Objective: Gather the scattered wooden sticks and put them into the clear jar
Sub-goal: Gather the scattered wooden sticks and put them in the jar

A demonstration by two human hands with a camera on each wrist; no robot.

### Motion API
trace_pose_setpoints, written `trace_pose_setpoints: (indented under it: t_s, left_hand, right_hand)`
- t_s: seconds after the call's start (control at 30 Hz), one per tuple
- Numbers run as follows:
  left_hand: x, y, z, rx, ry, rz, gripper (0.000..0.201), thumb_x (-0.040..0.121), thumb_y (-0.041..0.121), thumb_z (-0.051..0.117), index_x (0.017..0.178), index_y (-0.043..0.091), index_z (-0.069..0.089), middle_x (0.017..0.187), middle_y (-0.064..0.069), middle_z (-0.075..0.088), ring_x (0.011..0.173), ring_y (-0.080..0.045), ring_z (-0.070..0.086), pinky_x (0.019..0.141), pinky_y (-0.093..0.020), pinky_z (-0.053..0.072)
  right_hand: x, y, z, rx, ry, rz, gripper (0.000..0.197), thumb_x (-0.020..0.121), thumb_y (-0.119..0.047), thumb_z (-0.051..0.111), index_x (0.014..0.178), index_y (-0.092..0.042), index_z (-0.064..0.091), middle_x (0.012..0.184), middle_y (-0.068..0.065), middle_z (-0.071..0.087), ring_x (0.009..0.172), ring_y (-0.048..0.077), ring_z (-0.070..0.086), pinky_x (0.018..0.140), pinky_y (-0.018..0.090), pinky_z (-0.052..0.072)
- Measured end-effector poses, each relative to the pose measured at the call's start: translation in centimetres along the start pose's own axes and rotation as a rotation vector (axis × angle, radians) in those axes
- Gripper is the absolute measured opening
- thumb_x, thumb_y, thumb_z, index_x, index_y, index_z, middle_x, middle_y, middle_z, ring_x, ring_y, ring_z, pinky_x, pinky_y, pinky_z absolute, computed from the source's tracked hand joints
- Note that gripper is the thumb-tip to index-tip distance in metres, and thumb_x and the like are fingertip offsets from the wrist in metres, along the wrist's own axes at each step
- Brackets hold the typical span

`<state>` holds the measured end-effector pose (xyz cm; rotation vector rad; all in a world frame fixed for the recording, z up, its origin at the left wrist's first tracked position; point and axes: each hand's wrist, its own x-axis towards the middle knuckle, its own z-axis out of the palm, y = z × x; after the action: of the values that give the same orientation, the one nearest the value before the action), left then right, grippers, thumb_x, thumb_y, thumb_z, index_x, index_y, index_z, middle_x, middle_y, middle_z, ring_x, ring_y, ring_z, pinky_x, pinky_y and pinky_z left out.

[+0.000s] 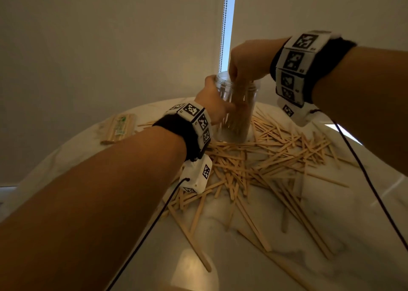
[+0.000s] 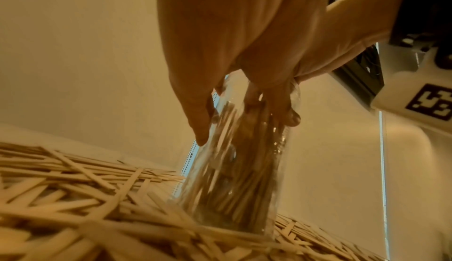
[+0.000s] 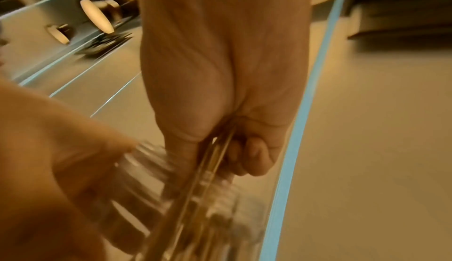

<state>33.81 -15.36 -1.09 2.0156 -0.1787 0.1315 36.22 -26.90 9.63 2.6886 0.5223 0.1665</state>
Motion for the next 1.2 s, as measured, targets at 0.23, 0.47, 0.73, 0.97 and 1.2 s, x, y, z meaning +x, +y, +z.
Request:
trace_pose_setpoints:
  t_s: [0.23,0.47,0.73,0.97,1.2]
  left_hand:
    - [-1.0,0.6,-0.4,0.046,-0.035,-0.031,0.109,0.077,0.021,0.084,0.156,0.014,0.010,0.135,-0.008,0.057,0.118,-0.026,0.060,0.089,-0.029,0.053]
    - [-6.3,-0.1,-5.2,0.473,-0.161,-0.157,0.109,0.065,0.068,0.078,0.148,0.010,0.039,0.147,-0.007,0.050,0.130,-0.025,0.050,0.102,-0.034,0.040]
    - [-16.1,-3.8,-14.6,0.920,-0.220,-0.417,0.064,0.081,0.056,0.071,0.120,0.005,0.065,0.129,-0.010,0.064,0.109,-0.025,0.060,0.096,-0.034,0.046]
    - [-22.9,-5.7,-17.1,0.960,-0.328,-0.408,0.079,0.075,0.061,0.074,0.143,0.027,0.052,0.143,-0.001,0.054,0.127,-0.023,0.052,0.106,-0.032,0.040]
    - [-23.6,-4.7,-14.2,1.052,-0.272,-0.261,0.036,0.085,0.039,0.074,0.116,0.022,0.072,0.116,0.002,0.070,0.103,-0.018,0.063,0.085,-0.029,0.052]
  right_hand:
    - [-2.8,0.1,0.4,0.251,0.117,0.002,0.046,0.102,-0.046,0.041,0.122,-0.014,0.069,0.116,0.005,0.069,0.093,0.017,0.055,0.087,0.033,0.041]
    - [-11.7,-0.3,1.0,0.579,0.381,0.136,0.032,0.099,-0.035,0.053,0.096,-0.011,0.074,0.089,0.007,0.072,0.078,0.020,0.063,0.071,0.031,0.047]
    - [-21.5,-4.9,8.4,0.369,-0.397,0.202,0.071,0.088,-0.074,0.043,0.056,-0.013,0.063,0.041,-0.005,0.060,0.051,0.011,0.058,0.068,0.027,0.051]
    - [-22.9,-7.8,8.8,0.286,-0.362,0.036,0.042,0.095,-0.029,0.057,0.055,-0.016,0.053,0.057,-0.003,0.053,0.053,0.011,0.047,0.065,0.026,0.048]
    - [-24.7,-9.2,8.0,0.254,-0.354,0.027,0.018,0.095,-0.023,0.054,0.083,-0.012,0.060,0.086,0.004,0.060,0.074,0.018,0.052,0.061,0.024,0.040]
